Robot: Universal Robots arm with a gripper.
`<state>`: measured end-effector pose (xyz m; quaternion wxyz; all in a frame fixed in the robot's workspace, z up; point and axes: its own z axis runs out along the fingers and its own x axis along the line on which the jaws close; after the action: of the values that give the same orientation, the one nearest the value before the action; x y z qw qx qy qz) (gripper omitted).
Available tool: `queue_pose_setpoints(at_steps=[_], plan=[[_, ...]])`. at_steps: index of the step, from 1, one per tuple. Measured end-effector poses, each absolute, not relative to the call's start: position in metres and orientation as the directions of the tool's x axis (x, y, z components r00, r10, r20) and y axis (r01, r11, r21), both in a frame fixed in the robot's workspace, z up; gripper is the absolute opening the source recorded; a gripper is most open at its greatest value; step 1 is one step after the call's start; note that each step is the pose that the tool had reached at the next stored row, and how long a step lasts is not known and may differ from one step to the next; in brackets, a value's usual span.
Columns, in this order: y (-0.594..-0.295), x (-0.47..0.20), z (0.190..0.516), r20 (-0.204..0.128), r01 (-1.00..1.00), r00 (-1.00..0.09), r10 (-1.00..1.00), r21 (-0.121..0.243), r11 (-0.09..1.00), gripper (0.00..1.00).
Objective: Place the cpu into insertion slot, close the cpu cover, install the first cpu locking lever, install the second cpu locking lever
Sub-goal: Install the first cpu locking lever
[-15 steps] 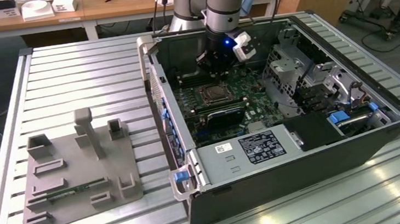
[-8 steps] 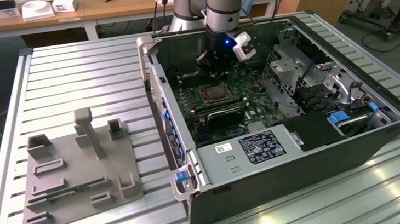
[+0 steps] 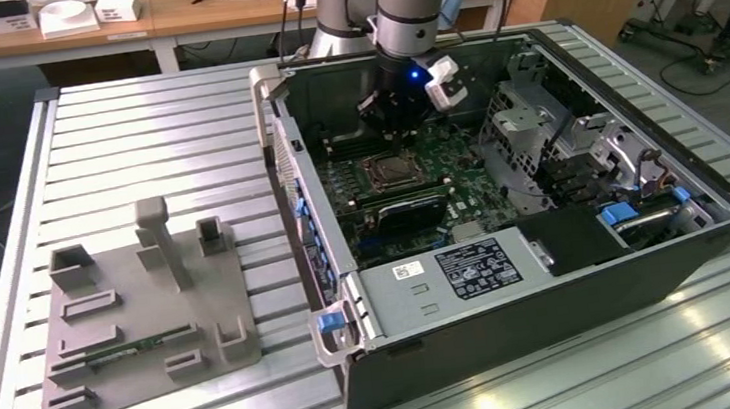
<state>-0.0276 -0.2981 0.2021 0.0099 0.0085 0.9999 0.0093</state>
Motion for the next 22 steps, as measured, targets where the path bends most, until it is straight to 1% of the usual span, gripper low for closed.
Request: queue_pose_setpoints(at_steps=[10, 18, 22], plan=[[-0.2982, -0.0276, 0.2028, -0.019, 0.017, -1.000, 0.017, 0.022, 1.000, 0.10], [-0.2981, -0.0276, 0.2027, -0.019, 0.017, -1.000, 0.018, 0.063, 0.998, 0.10], [-0.2981, -0.0276, 0.2026, -0.019, 0.017, -1.000, 0.018, 0.066, 0.998, 0.10]])
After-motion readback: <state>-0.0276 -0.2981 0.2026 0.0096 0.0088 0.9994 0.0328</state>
